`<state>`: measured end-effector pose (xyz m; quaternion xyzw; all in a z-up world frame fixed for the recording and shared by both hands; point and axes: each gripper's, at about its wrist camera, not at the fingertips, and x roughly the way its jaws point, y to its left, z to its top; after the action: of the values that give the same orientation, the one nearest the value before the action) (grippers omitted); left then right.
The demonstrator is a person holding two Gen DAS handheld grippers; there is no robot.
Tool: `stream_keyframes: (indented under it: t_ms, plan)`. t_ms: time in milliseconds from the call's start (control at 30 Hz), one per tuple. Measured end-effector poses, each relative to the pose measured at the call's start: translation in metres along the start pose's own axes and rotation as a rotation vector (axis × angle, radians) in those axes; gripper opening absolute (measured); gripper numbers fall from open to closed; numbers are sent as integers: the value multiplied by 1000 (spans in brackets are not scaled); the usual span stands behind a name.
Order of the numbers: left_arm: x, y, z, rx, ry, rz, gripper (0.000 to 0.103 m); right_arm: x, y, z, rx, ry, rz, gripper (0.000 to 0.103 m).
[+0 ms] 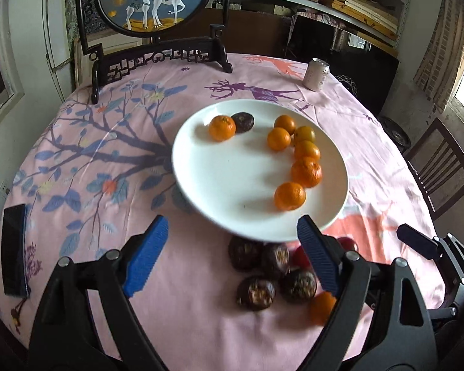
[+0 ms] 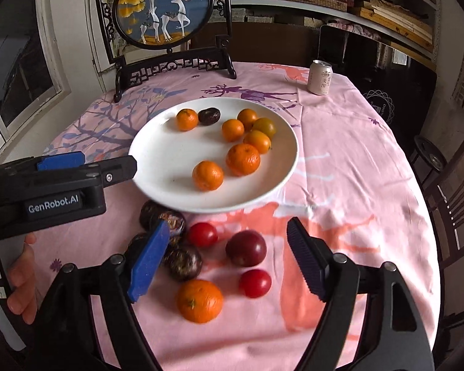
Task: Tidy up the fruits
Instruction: 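Grasp an orange with the right tool while the left tool grasps a dark brown fruit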
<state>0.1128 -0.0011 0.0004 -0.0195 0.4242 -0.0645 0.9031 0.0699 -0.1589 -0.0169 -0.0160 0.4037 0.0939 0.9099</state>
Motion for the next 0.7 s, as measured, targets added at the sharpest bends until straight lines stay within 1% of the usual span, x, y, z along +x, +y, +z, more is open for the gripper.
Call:
stream_keyframes:
  t_ms: [33,100,367,533,700]
  plan:
    - [-4,1,-7,-2,2,-3,87,-3,2,-5,2,2,-3,85]
    - [-10,2,-18,-4,3,-1,87,-10,4,-12,8,-4,-5,86]
    - [-29,9,-42,-6,-28,19,87,-25,8,-24,16,-15,-13,87]
    - [-30,18,-54,-12,-28,46,87,-26,10,-36,21,7,-9,87]
    - [-28,29,-63,-19,-27,72,87,-14,18,-56,25,52,32,87]
